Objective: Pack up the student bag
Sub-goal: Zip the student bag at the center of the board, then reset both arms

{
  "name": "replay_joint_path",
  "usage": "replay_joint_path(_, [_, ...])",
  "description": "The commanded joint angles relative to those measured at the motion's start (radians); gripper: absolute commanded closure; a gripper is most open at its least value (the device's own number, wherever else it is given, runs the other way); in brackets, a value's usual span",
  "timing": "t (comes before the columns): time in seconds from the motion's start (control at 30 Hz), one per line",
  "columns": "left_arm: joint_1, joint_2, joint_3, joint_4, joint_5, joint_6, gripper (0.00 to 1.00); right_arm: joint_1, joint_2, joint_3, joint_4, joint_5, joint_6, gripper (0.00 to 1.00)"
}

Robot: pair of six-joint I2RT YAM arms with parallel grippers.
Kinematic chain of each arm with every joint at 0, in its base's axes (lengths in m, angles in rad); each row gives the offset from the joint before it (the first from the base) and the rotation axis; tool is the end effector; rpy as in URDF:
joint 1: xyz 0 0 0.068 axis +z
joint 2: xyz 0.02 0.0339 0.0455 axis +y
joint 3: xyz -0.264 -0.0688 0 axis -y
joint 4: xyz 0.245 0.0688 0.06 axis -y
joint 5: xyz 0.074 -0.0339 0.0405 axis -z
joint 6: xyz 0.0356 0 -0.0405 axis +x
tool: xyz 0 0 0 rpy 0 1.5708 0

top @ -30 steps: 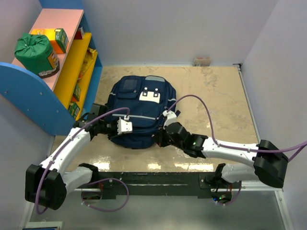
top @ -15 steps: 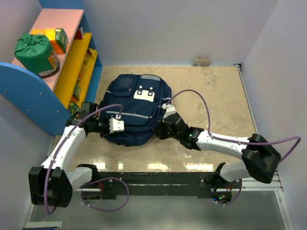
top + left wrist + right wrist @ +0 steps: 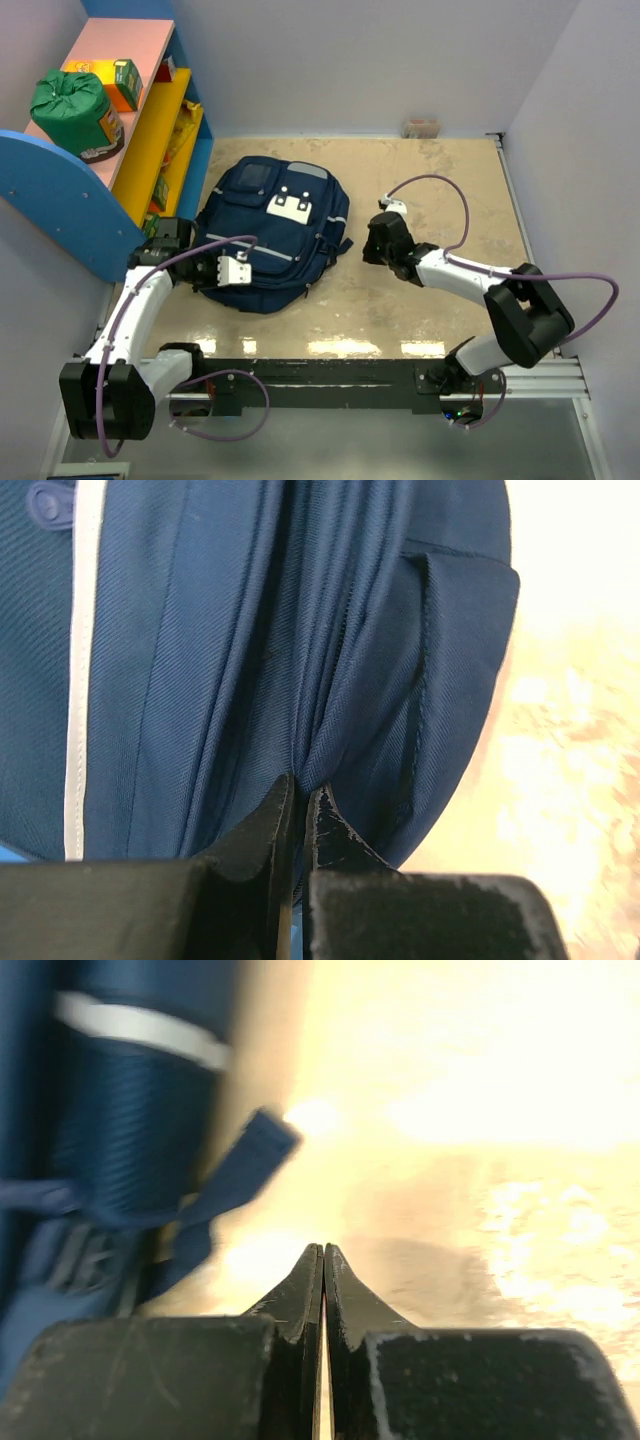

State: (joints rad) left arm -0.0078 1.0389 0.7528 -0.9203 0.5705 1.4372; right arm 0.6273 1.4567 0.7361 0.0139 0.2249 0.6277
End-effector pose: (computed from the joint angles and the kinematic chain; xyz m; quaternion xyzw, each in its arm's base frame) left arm 0.1750 -0.0206 0.2323 0.6623 0.6742 -0.0951 0.3127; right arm 0.2445 0.1675 0.1886 0.0472 0.9024 0.1618 0.3966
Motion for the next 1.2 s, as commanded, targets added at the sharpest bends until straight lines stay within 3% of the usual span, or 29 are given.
replay_joint_path(0.0, [0.006, -0.028, 0.046, -0.111, -0.047, 0.063, 1.00, -0.053, 0.031, 0.037, 0.009, -0.005, -0.042, 1.00])
replay_joint_path(0.17, [0.008, -0.016, 0.085, -0.112, 0.027, 0.017, 1.00, -0.054, 0.015, 0.020, 0.072, -0.085, -0.066, 1.00])
replay_joint_path(0.3, [0.008, -0.005, 0.131, -0.109, 0.130, -0.049, 0.99, -0.005, -0.079, -0.082, 0.156, -0.134, -0.049, 0.82])
replay_joint_path(0.4, [-0.006, 0.012, 0.189, -0.126, 0.181, -0.098, 0.90, 0.069, -0.121, -0.142, 0.205, -0.104, -0.030, 0.68])
replay_joint_path(0.43, [-0.012, 0.016, 0.216, -0.133, 0.190, -0.107, 0.80, 0.087, -0.124, -0.159, 0.212, -0.089, -0.023, 0.63])
replay_joint_path(0.53, [-0.046, 0.012, 0.247, -0.141, 0.239, -0.153, 0.74, 0.111, -0.108, -0.150, 0.183, -0.072, 0.000, 0.62])
replay_joint_path(0.6, [-0.127, 0.001, 0.244, -0.093, 0.264, -0.234, 0.74, 0.106, -0.154, -0.145, 0.141, -0.047, 0.023, 0.62])
replay_joint_path(0.67, [-0.264, -0.008, 0.221, -0.005, 0.246, -0.404, 0.73, 0.088, -0.189, -0.118, 0.109, -0.016, 0.024, 0.53])
replay_joint_path(0.8, [-0.396, 0.033, 0.236, 0.213, 0.207, -0.648, 0.70, 0.080, -0.217, 0.018, -0.049, 0.050, -0.025, 0.27])
replay_joint_path(0.87, [-0.397, 0.064, 0.286, 0.248, 0.165, -0.757, 0.57, 0.075, -0.214, 0.055, -0.095, 0.083, -0.025, 0.20])
replay_joint_path(0.9, [-0.396, 0.081, 0.293, 0.300, 0.145, -0.796, 0.50, 0.075, -0.216, 0.078, -0.124, 0.097, -0.037, 0.12])
replay_joint_path(0.93, [-0.396, 0.084, 0.290, 0.329, 0.126, -0.878, 0.34, 0.074, -0.226, 0.083, -0.130, 0.100, -0.045, 0.05])
replay_joint_path(1.03, [-0.396, 0.105, 0.283, 0.432, 0.042, -1.064, 0.10, 0.072, -0.260, 0.080, -0.134, 0.110, -0.059, 0.02])
replay_joint_path(1.17, [-0.397, 0.165, 0.325, 0.423, -0.053, -1.138, 0.07, 0.072, -0.334, 0.069, -0.126, 0.097, -0.086, 0.01])
